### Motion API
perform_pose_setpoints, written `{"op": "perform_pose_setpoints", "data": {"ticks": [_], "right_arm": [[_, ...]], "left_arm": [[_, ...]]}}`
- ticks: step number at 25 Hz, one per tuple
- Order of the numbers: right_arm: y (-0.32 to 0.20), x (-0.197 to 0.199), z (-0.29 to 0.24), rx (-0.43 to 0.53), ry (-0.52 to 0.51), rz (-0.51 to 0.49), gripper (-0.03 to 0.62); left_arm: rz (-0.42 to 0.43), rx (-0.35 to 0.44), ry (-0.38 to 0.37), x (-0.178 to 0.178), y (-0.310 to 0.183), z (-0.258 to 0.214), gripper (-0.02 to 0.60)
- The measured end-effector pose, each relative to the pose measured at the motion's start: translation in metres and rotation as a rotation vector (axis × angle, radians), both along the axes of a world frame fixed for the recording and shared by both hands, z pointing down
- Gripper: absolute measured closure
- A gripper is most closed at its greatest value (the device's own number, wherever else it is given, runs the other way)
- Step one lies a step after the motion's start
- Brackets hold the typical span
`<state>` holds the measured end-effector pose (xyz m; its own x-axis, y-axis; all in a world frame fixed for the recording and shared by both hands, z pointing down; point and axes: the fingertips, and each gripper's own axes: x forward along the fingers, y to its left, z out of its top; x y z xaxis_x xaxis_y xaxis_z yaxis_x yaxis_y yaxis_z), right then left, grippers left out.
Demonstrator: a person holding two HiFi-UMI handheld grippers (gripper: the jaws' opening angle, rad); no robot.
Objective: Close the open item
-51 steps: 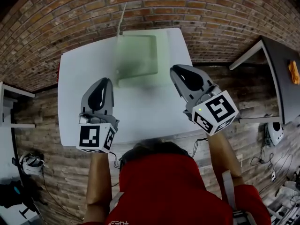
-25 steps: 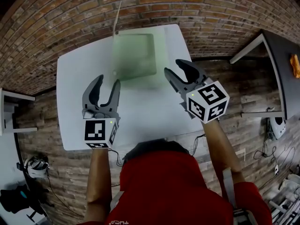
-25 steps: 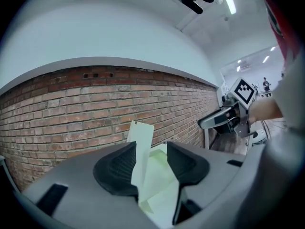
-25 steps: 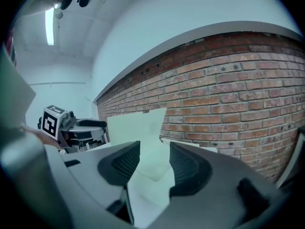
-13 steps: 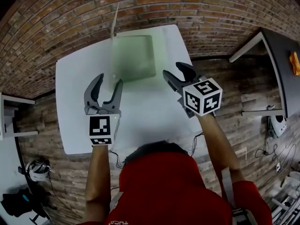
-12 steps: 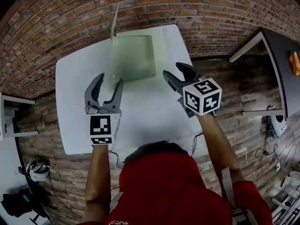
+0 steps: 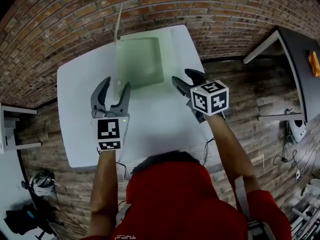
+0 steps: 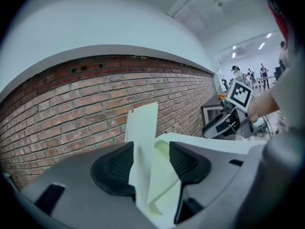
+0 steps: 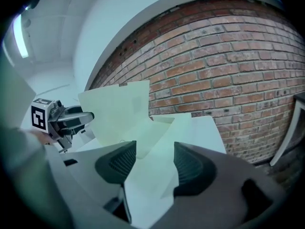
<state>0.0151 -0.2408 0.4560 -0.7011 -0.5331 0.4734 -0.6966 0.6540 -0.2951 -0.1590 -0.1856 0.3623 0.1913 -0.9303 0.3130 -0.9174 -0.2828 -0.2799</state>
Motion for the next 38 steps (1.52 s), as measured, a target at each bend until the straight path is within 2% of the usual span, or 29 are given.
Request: {"op": "perform_pose_setpoints", "data": {"ticks": [18, 38], "right_arm": [[-0.004, -0.003, 0.053, -0.163, -0.052, -0.026, 0.368], [0.003, -0.009, 0.067, -0.224, -0.091, -0.078, 0.368]], "left_arm": [[-0.037, -0.009, -0.005, 0.001, -0.015, 0.008, 0.359], [-0.022, 0.007, -0.001, 0.017, -0.017, 0.006, 0.457]]}}
